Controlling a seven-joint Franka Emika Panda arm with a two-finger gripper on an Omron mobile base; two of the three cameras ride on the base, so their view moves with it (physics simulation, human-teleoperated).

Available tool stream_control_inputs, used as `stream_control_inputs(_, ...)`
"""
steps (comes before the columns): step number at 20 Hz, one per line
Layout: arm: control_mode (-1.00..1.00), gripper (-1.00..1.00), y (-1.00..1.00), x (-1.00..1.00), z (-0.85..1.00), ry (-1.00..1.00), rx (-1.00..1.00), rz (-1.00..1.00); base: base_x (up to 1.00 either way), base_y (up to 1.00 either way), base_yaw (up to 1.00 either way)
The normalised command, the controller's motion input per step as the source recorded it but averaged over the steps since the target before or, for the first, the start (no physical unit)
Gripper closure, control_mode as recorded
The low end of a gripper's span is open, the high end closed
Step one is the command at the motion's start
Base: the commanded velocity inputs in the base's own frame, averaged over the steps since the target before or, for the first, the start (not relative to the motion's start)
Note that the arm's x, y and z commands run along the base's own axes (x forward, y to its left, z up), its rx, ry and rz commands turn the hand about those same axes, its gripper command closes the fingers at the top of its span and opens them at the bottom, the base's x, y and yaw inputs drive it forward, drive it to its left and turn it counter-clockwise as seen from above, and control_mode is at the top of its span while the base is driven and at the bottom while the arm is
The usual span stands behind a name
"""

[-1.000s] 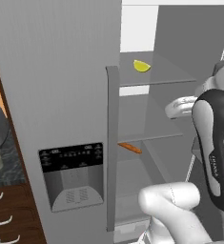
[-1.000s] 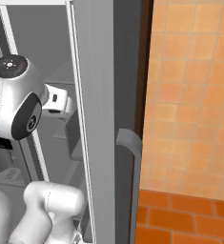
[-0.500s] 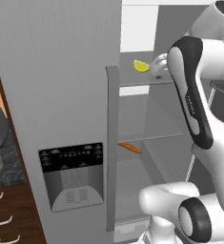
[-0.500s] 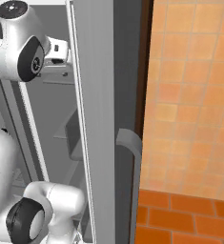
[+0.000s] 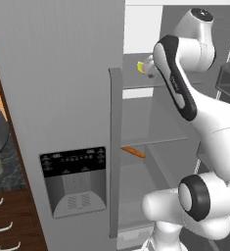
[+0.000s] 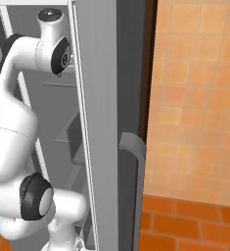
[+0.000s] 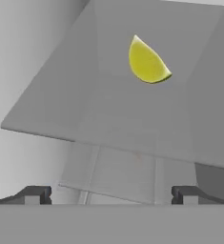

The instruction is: Grab a lemon wedge from the fridge and one ice cube from the ice bowl, and put them in the glass of lemonade.

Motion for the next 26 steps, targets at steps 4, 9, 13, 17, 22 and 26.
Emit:
stream_control_inputs(4, -1.0, -1.0, -0.06, 1.0, -0.03, -0.02, 0.0, 0.1, 0.0, 0.0, 0.0)
stream_control_inputs(9, -1.0, -1.0, -0.34, 0.19, 0.48, -0.09, 0.0, 0.11, 0.0, 0.0, 0.0)
stream_control_inputs(13, -1.0, -1.0, -0.26, 0.45, -0.1, -0.09, 0.0, 0.07, 0.0, 0.0, 0.0)
stream_control_inputs(17, -1.0, -1.0, -0.02, 0.74, -0.32, -0.01, 0.0, 0.12, 0.0, 0.0, 0.0)
stream_control_inputs(22, -1.0, -1.0, 0.02, 0.57, 0.07, 0.0, -0.02, 0.17, 0.0, 0.0, 0.0)
stream_control_inputs(26, -1.0, -1.0, 0.14, 0.64, 0.06, 0.03, -0.09, 0.13, 0.0, 0.0, 0.0)
